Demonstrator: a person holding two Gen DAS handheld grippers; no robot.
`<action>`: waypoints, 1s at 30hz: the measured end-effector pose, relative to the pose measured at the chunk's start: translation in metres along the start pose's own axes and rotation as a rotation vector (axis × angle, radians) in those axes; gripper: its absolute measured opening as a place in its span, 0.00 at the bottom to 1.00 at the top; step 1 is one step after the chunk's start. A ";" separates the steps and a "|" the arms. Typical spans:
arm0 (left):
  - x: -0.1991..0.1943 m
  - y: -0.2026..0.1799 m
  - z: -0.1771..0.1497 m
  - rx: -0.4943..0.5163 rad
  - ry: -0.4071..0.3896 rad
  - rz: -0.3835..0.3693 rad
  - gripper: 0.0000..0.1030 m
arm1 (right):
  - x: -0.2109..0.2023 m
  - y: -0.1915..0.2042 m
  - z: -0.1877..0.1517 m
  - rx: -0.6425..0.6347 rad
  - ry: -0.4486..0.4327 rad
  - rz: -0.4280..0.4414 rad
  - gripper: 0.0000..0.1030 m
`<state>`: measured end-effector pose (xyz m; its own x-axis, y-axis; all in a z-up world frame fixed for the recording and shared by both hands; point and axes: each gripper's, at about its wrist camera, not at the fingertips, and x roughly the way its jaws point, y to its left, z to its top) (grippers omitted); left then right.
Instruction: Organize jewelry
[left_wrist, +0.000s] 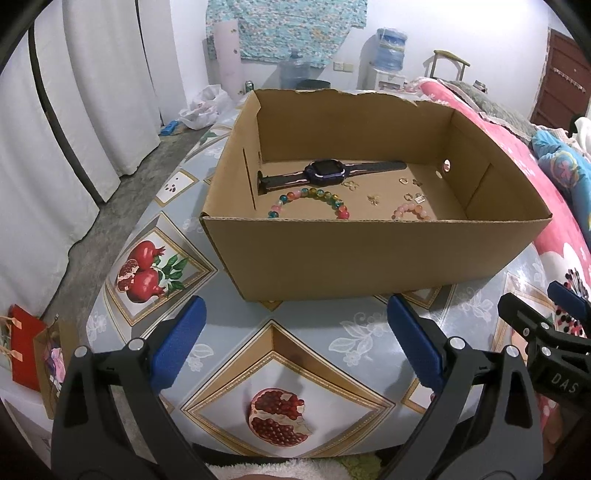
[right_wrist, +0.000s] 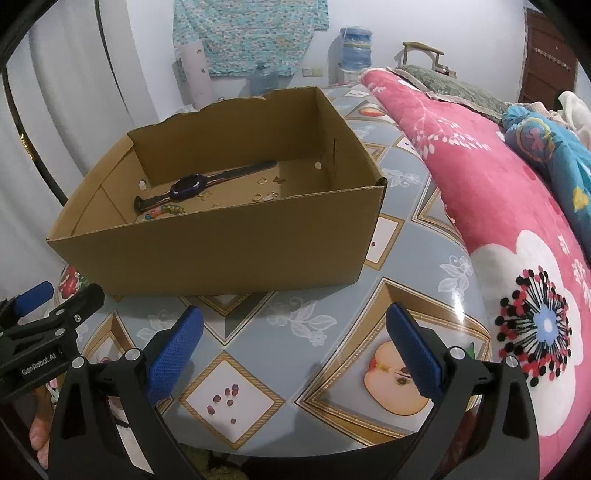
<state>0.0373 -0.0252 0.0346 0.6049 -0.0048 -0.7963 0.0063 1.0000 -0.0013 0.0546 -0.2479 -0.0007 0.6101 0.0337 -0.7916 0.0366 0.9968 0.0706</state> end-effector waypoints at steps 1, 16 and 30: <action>0.000 0.000 0.000 0.000 0.003 -0.002 0.92 | 0.000 0.000 0.000 0.000 0.000 -0.002 0.94; 0.004 0.000 0.000 -0.004 0.015 -0.003 0.92 | 0.001 0.000 0.000 -0.004 0.003 -0.011 0.94; 0.006 0.002 -0.001 -0.005 0.020 0.001 0.92 | 0.002 0.002 0.000 -0.006 0.004 -0.009 0.94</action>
<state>0.0402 -0.0236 0.0295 0.5892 -0.0041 -0.8080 0.0016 1.0000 -0.0039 0.0554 -0.2461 -0.0023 0.6067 0.0255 -0.7945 0.0373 0.9975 0.0605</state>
